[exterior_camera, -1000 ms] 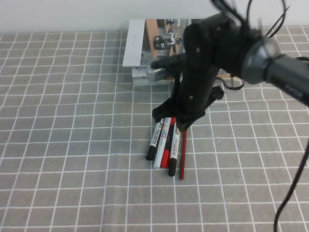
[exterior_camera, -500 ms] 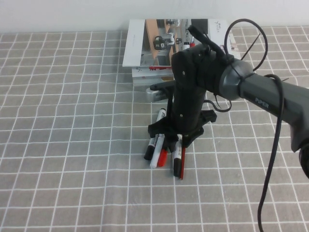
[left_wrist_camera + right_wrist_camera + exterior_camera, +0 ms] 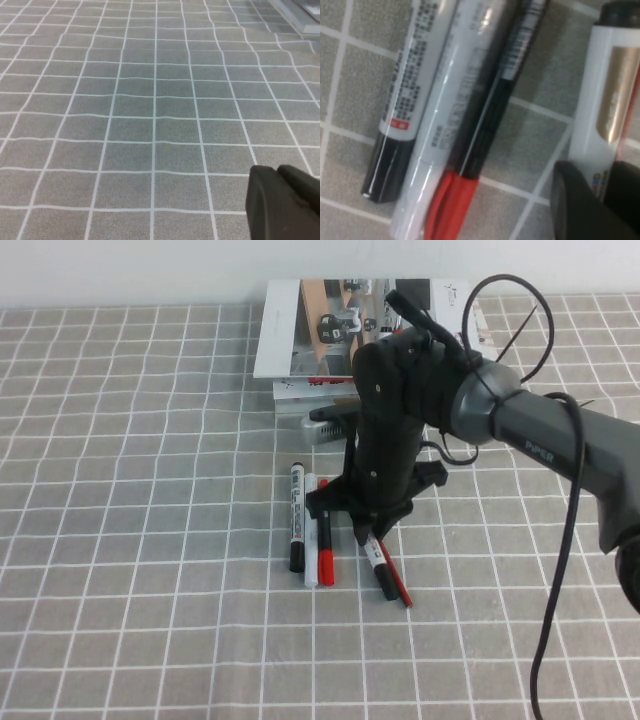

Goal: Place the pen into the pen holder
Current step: Pick up the pen on the table, then place the pen onto the pen holder

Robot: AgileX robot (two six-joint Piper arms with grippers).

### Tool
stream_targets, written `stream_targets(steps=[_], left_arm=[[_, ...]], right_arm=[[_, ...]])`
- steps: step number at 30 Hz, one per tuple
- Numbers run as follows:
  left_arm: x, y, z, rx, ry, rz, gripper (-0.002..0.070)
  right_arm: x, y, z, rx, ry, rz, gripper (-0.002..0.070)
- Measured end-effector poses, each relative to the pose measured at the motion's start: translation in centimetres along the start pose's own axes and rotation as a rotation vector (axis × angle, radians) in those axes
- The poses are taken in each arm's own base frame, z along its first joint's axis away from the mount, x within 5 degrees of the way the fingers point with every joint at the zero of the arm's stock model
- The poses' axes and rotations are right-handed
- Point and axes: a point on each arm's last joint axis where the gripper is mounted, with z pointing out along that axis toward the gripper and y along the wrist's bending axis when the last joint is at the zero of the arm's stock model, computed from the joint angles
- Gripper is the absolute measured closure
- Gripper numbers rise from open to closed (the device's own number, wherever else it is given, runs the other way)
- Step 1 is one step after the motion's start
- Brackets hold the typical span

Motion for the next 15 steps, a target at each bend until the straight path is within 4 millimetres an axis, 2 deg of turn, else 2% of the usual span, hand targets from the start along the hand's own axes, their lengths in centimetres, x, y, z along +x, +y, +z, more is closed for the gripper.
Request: stream_targets(steps=[2,8,11,15], left_arm=[[0.0,0.0,0.0,0.0,0.0,0.0,0.0678],[0.0,0.0,0.0,0.0,0.0,0.0,0.0678],[0.0,0.0,0.0,0.0,0.0,0.0,0.0678],[0.0,0.0,0.0,0.0,0.0,0.0,0.0678]], right_arm=[[0.0,0.0,-0.8,0.001,-0.018,-0.003,0.059],[1.1,-0.2,-6.6,-0.033,-0.162,-0.01,0.059],[2.6,-0.6,-8.4,-0.064,-0.264,-0.011,0.059],[5.9,-1.6,-10.2,-0.132,-0.44,0.037,0.059]])
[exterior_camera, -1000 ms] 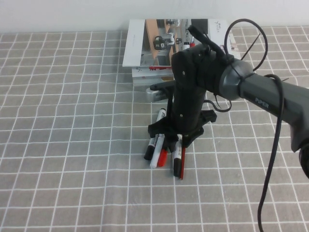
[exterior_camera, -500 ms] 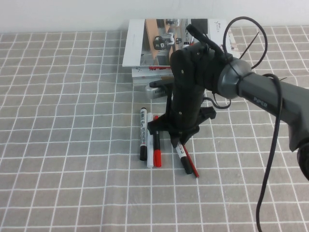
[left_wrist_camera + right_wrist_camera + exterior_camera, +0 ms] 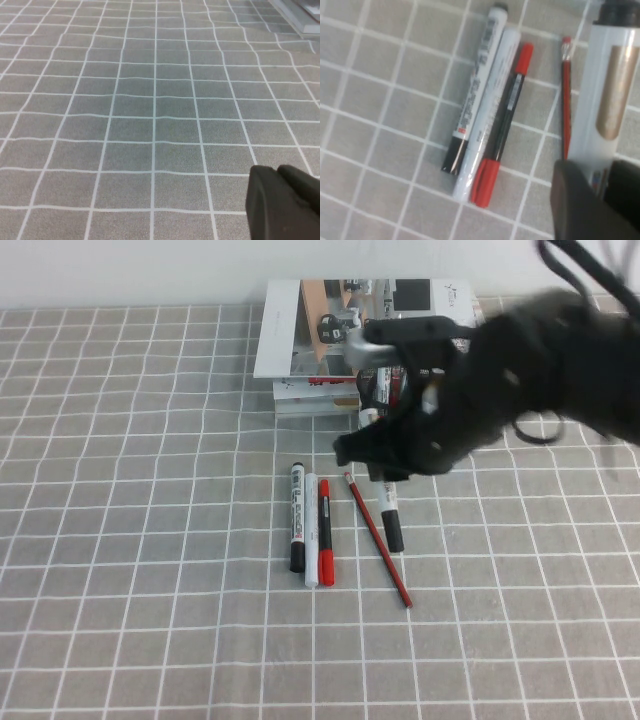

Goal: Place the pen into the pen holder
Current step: Place the pen onto the pen holder

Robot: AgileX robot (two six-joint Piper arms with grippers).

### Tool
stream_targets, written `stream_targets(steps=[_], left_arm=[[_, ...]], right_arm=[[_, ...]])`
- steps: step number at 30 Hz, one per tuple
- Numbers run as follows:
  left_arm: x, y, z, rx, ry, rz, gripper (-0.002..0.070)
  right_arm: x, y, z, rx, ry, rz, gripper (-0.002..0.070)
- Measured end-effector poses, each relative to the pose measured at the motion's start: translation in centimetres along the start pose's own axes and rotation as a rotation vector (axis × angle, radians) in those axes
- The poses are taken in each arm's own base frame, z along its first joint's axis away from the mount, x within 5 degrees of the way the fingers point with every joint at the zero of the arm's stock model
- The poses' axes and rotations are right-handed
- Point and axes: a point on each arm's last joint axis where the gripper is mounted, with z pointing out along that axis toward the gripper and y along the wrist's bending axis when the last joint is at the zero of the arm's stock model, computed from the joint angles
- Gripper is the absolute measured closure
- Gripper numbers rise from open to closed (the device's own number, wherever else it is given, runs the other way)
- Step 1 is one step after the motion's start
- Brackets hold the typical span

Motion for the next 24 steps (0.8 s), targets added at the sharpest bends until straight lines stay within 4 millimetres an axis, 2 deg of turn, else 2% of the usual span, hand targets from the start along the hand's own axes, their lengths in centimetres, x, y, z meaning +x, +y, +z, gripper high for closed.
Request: stream_targets(steps=[5,7,9,13,16,24], left_arm=[[0.0,0.0,0.0,0.0,0.0,0.0,0.0678],[0.0,0.0,0.0,0.0,0.0,0.0,0.0678],[0.0,0.0,0.0,0.0,0.0,0.0,0.0678],[0.0,0.0,0.0,0.0,0.0,0.0,0.0678],[0.0,0.0,0.0,0.0,0.0,0.0,0.0678],[0.0,0.0,0.0,0.0,0.0,0.0,0.0678]], right_arm=[[4.0,-1.7,-2.0,-0.092,-0.259,0.028,0.059],[4.7,-2.2,-2.5,-0.145,-0.417,0.043,0.059],[4.6,-2.5,-2.9,-0.2,-0.597,0.046,0.059],[3.6,-3.0,-2.7,-0.223,-0.894,-0.057,0.059],[2.2,-3.6,-1.6,-0.181,-1.032,-0.133,0.059],[-2.0,-6.5,4.4,-0.072,-1.073,-0.132,0.059]])
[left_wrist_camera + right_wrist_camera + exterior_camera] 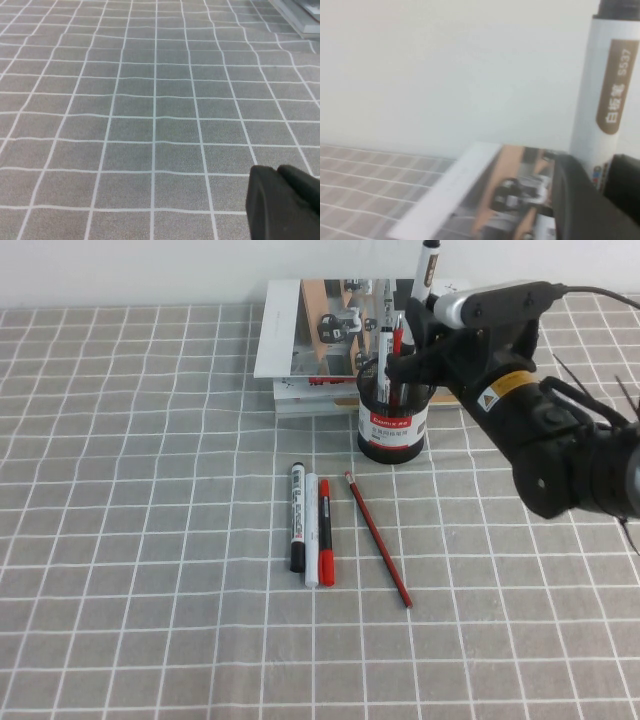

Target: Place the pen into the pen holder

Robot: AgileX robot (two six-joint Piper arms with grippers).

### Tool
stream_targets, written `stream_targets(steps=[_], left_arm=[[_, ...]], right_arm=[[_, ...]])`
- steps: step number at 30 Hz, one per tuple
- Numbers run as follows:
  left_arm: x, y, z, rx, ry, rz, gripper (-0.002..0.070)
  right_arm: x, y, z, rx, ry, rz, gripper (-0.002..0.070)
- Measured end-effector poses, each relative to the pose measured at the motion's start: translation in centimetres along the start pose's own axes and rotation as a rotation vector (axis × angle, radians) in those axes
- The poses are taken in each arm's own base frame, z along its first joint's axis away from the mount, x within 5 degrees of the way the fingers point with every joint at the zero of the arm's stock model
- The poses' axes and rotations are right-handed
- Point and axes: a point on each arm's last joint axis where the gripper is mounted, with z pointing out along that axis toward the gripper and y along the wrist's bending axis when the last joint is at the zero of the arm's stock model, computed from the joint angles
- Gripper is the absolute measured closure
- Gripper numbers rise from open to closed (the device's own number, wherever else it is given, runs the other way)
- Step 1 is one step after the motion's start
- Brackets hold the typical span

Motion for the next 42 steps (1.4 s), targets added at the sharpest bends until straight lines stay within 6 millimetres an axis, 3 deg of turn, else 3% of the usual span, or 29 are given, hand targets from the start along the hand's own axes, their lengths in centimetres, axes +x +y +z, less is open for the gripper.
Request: stream_targets(steps=[4,8,13,15,17,20,22,26,35,42], left_arm=[[0.0,0.0,0.0,0.0,0.0,0.0,0.0678],[0.0,0.0,0.0,0.0,0.0,0.0,0.0678],[0.0,0.0,0.0,0.0,0.0,0.0,0.0678],[0.0,0.0,0.0,0.0,0.0,0.0,0.0678],[0.0,0.0,0.0,0.0,0.0,0.0,0.0678],[0.0,0.0,0.0,0.0,0.0,0.0,0.0678],[0.0,0.0,0.0,0.0,0.0,0.0,0.0678],[0.0,0.0,0.0,0.0,0.0,0.0,0.0678],[0.0,0.0,0.0,0.0,0.0,0.0,0.0678],[0.0,0.0,0.0,0.0,0.0,0.0,0.0678]], right_arm=[[1.9,-1.7,2.1,0.043,0.068,-0.002,0.059],[3.3,-2.2,2.7,0.058,0.165,-0.004,0.0549],[3.5,-2.2,2.7,0.053,0.193,-0.062,0.034],[3.3,-2.1,2.7,0.052,0.196,-0.073,0.03],[2.5,-2.0,2.4,0.051,0.2,-0.073,0.0321],[0.3,-1.7,1.1,0.049,0.23,-0.071,0.0475],[-2.0,-1.3,-0.5,0.047,0.26,-0.068,0.0594],[-6.7,-0.6,-4.9,0.041,0.294,-0.064,0.0671],[-13.7,0.4,-17.9,0.017,0.17,-0.07,0.0688],[-15.5,0.7,-26.1,0.004,0.126,-0.066,0.0688]])
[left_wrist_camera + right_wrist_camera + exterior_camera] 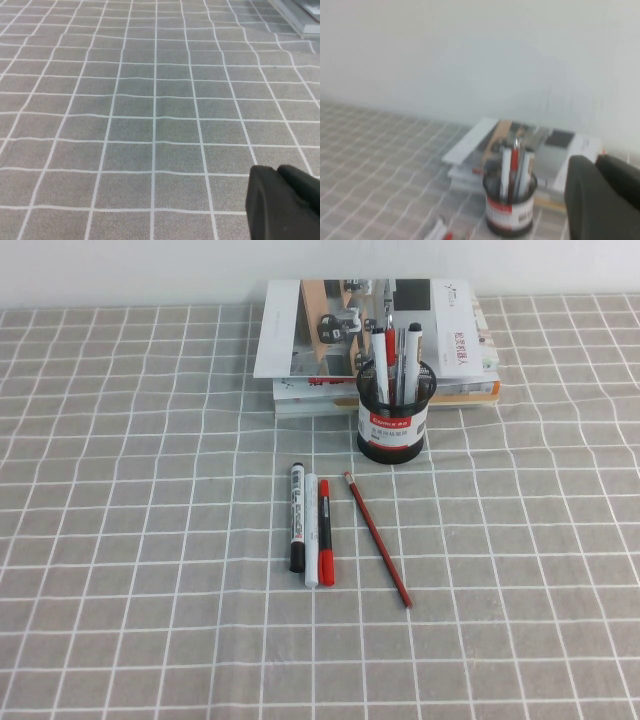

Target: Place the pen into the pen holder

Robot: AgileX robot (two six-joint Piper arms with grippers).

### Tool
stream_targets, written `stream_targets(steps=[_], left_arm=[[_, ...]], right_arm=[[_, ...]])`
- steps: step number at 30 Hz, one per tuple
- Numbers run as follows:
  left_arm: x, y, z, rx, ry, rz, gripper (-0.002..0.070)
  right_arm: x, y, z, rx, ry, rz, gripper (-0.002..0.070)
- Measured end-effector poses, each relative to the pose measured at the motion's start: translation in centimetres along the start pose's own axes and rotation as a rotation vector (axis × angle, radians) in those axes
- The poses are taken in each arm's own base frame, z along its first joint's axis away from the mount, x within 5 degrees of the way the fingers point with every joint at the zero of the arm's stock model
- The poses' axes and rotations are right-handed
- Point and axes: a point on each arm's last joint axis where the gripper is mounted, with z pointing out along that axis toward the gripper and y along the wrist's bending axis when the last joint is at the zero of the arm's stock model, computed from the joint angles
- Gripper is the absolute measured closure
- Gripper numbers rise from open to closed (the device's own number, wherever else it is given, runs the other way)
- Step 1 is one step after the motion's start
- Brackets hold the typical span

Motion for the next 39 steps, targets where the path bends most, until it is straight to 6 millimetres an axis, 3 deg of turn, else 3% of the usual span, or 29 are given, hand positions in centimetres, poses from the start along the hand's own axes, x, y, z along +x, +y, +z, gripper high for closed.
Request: stream_targets(steps=[7,12,17,28,39], left_arm=[[0.0,0.0,0.0,0.0,0.0,0.0,0.0678],[0.0,0.0,0.0,0.0,0.0,0.0,0.0678],[0.0,0.0,0.0,0.0,0.0,0.0,0.0678],[0.0,0.0,0.0,0.0,0.0,0.0,0.0678],[0.0,0.0,0.0,0.0,0.0,0.0,0.0678]], right_arm=[[3.1,-0.2,-6.4,0.002,0.036,-0.022,0.0688],[6.1,-0.5,-8.3,0.02,0.019,-0.082,0.0688],[9.2,-0.8,-8.9,0.024,0.041,-0.095,0.0688],[16.9,-1.8,-7.7,0.106,0.152,0.03,0.0689],[18.8,-3.7,-9.1,0.411,0.081,0.061,0.0689]])
